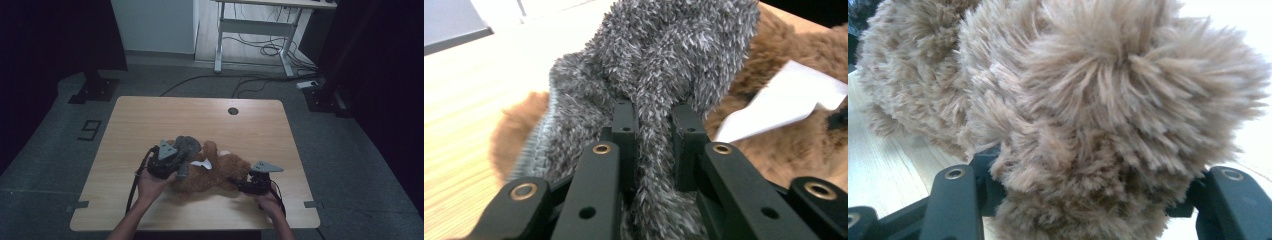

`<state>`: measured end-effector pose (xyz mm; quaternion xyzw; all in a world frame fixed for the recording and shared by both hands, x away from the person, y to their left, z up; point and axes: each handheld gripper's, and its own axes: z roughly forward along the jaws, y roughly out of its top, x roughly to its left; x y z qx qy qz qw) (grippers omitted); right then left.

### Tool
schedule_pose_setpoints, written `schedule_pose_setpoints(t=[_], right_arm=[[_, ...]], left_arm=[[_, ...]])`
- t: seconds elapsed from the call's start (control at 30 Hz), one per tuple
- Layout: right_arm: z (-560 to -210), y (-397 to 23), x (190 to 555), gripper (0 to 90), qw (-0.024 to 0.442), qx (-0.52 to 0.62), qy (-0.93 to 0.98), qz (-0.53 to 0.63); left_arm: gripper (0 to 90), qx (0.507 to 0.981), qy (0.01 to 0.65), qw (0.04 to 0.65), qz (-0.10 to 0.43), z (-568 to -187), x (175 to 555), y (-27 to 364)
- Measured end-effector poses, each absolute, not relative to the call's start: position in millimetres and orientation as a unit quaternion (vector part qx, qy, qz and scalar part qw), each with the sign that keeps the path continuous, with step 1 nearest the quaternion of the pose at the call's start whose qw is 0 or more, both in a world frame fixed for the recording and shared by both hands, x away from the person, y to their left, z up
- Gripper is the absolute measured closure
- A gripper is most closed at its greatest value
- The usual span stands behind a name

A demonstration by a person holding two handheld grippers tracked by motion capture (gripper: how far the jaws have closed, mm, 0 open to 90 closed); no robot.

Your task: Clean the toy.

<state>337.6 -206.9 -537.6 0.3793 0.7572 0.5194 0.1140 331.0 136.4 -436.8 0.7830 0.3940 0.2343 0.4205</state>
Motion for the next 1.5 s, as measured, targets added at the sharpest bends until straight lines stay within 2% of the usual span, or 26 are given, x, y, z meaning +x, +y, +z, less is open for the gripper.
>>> schedule_pose_setpoints(t=[0.07, 0.13, 0.2, 0.23, 0.27, 0.3, 0.33, 0.37, 0.5, 0.6, 0.67, 0.77, 0.9, 1.1, 1.2, 1.3, 1.33, 1.5], right_arm=[[-538.1, -207.8, 338.0, 37.6, 0.112, 0.381, 0.756, 0.521], [-538.1, -208.2, 338.2, 37.6, 0.111, 0.381, 0.756, 0.521], [-538.1, -208.0, 338.2, 37.6, 0.112, 0.382, 0.755, 0.521], [-538.1, -208.0, 338.2, 37.6, 0.112, 0.382, 0.755, 0.521], [-538.2, -208.0, 338.0, 37.6, 0.113, 0.381, 0.756, 0.521], [-538.2, -208.0, 338.0, 37.6, 0.113, 0.381, 0.756, 0.521], [-538.1, -208.0, 337.8, 37.6, 0.112, 0.381, 0.756, 0.521], [-538.1, -208.0, 337.8, 37.6, 0.112, 0.381, 0.756, 0.521], [-538.6, -208.4, 337.7, 37.6, 0.114, 0.379, 0.756, 0.522], [-538.8, -209.2, 336.7, 37.5, 0.107, 0.384, 0.754, 0.522], [-537.5, -208.7, 333.9, 37.5, 0.094, 0.401, 0.752, 0.514], [-539.4, -209.6, 337.3, 37.4, 0.111, 0.384, 0.755, 0.520], [-538.6, -208.0, 337.9, 37.4, 0.116, 0.384, 0.754, 0.521], [-538.9, -208.4, 339.0, 37.5, 0.113, 0.387, 0.749, 0.525], [-538.1, -206.9, 339.7, 37.4, 0.115, 0.386, 0.749, 0.526], [-538.2, -207.4, 339.8, 37.4, 0.113, 0.386, 0.749, 0.526], [-538.4, -207.7, 340.1, 37.4, 0.113, 0.387, 0.748, 0.527], [-538.4, -207.8, 340.3, 37.4, 0.112, 0.388, 0.748, 0.527]], left_arm=[[76.4, 0.772, 0.370, 0.455, 0.246, -411.9, 319.7, 130.4], [76.3, 0.773, 0.357, 0.464, 0.245, -404.0, 316.2, 123.1], [76.3, 0.778, 0.319, 0.485, 0.240, -387.3, 309.1, 91.5], [76.3, 0.778, 0.319, 0.485, 0.240, -387.3, 309.1, 91.5], [76.3, 0.788, 0.297, 0.490, 0.226, -382.5, 310.7, 64.9], [76.3, 0.788, 0.297, 0.490, 0.226, -382.5, 310.7, 64.9], [76.3, 0.801, 0.283, 0.483, 0.211, -382.2, 317.0, 35.7], [76.3, 0.801, 0.283, 0.483, 0.211, -382.2, 317.0, 35.7], [76.2, 0.832, 0.275, 0.449, 0.172, -399.5, 335.3, -19.7], [76.1, 0.859, 0.277, 0.405, 0.147, -435.0, 346.8, -51.1], [76.1, 0.862, 0.279, 0.398, 0.144, -443.5, 349.0, -52.4], [76.2, 0.853, 0.290, 0.413, 0.136, -451.2, 352.4, -42.4], [76.3, 0.850, 0.297, 0.398, 0.174, -446.4, 352.0, -24.8], [76.5, 0.840, 0.322, 0.392, 0.192, -447.7, 352.1, 18.7], [76.4, 0.831, 0.327, 0.408, 0.190, -444.6, 346.6, 41.3], [76.3, 0.821, 0.331, 0.415, 0.213, -434.5, 339.1, 63.5], [76.2, 0.815, 0.342, 0.412, 0.221, -431.9, 339.4, 79.3], [76.2, 0.808, 0.378, 0.384, 0.239, -437.6, 347.4, 109.7]])
